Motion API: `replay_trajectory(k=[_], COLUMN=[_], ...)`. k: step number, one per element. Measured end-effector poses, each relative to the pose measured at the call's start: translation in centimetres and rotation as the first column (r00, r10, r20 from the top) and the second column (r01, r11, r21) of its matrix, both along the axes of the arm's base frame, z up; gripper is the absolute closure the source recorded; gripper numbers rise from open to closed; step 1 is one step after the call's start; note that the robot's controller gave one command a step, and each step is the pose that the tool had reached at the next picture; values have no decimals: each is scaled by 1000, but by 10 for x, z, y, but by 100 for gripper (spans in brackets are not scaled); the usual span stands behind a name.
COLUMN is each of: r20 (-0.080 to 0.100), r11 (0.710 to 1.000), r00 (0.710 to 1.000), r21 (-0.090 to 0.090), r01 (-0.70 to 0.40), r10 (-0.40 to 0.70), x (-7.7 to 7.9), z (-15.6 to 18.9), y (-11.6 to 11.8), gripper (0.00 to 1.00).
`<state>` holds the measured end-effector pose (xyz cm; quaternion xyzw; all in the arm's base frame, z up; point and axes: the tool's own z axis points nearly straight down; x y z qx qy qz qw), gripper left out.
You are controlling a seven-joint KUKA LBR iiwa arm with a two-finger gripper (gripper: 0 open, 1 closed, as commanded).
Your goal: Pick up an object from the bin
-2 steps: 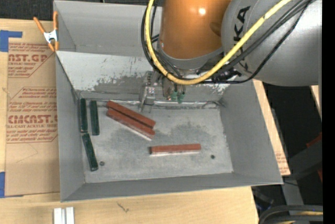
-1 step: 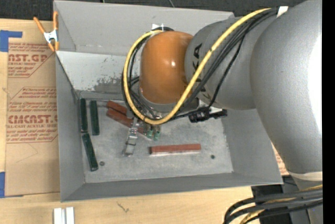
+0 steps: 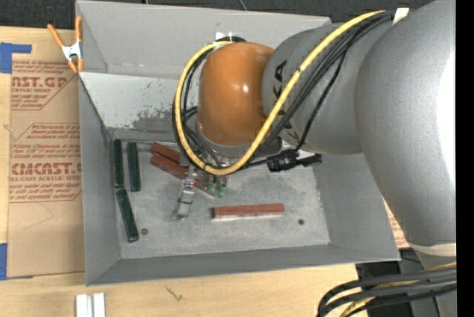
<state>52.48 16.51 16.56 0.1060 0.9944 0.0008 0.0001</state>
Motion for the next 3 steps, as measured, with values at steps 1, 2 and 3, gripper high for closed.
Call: replay_trajectory(k=[1,2,3], r20=[3,5,5], r11=[997,1000,1000], r00=[997,1000,1000], r21=[4,1,1], r01=[77,16,16], r10=[-77,-16,-16], x=[33,41,41], z=[-16,-92,-92], y=[-18,-53,-53], gripper=[0,100,100])
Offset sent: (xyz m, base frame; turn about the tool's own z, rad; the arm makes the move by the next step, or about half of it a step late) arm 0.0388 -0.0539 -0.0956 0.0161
